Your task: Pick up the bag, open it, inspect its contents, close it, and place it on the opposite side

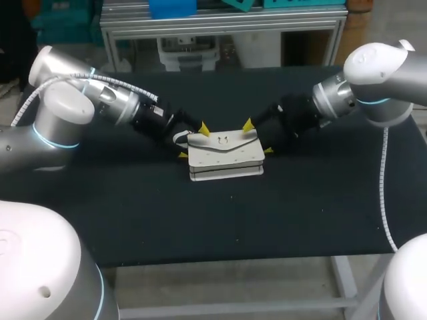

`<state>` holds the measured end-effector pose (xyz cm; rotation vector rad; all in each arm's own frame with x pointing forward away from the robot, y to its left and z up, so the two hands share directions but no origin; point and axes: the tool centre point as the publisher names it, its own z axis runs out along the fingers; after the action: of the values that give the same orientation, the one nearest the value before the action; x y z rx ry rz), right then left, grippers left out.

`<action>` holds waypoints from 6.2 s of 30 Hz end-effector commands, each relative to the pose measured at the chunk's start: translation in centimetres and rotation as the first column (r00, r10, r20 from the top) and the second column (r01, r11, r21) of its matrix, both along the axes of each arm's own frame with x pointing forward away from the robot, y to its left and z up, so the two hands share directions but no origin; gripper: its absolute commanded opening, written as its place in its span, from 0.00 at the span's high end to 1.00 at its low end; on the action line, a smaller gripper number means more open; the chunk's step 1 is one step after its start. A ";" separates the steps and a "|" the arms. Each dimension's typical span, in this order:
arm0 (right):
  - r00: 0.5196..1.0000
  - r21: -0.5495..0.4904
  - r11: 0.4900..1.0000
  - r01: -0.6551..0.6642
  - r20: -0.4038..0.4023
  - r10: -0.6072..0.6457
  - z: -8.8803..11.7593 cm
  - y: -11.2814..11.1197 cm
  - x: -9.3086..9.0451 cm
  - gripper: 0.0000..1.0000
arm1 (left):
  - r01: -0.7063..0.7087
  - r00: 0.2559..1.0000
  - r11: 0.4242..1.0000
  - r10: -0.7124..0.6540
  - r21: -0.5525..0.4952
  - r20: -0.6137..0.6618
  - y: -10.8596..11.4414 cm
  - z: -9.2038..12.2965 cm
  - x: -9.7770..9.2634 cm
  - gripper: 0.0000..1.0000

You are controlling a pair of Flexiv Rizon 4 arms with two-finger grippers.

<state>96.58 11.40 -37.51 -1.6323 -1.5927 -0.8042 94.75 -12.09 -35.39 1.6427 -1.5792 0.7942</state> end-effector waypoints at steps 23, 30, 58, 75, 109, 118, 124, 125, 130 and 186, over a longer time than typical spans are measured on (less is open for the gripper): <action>0.995 -0.156 0.986 -0.057 0.072 0.069 4.8 -9.9 0.1 0.00 | -0.025 0.999 0.999 0.026 0.039 -0.038 0.0 -0.6 -3.5 0.64; 0.977 -0.294 0.942 -0.160 0.087 0.193 5.5 -11.7 0.8 0.00 | -0.017 0.999 0.994 0.020 0.107 -0.027 0.0 -0.7 -3.0 1.00; 0.974 -0.426 0.896 -0.125 0.120 0.193 5.7 -16.3 2.2 0.00 | 0.004 0.996 0.969 -0.027 0.247 0.089 5.0 0.1 0.4 1.00; 0.970 -0.642 0.762 0.082 0.226 0.086 8.0 -24.4 7.2 0.00 | -0.036 0.992 0.889 -0.025 0.456 0.126 18.6 0.2 7.2 1.00; 0.976 -0.749 0.652 0.119 0.210 0.063 10.3 -28.7 11.8 0.00 | -0.147 0.989 0.723 0.108 0.675 0.101 37.4 0.9 16.9 1.00; 0.976 -0.749 0.652 0.119 0.210 0.063 10.3 -28.7 11.8 0.00 | -0.147 0.989 0.723 0.108 0.675 0.101 37.4 0.9 16.9 1.00; 0.976 -0.749 0.652 0.119 0.210 0.063 10.3 -28.7 11.8 0.00 | -0.147 0.989 0.723 0.108 0.675 0.101 37.4 0.9 16.9 1.00; 0.976 -0.749 0.652 0.119 0.210 0.063 10.3 -28.7 11.8 0.00 | -0.146 0.989 0.720 0.087 0.679 0.120 37.4 0.9 17.0 1.00; 0.974 -0.761 0.640 0.109 0.209 0.083 10.1 -28.9 11.7 0.00 | -0.160 0.985 0.714 0.074 0.682 0.153 39.1 0.9 18.0 1.00; 0.966 -0.782 0.619 0.076 0.212 0.150 12.2 -28.6 10.7 0.00 | -0.231 0.972 0.534 0.096 0.813 0.214 42.0 8.4 13.8 0.00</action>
<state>107.53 -17.26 -25.85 -2.1296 -2.3885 -0.2722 111.03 30.73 -27.62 2.4123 -2.0578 0.1341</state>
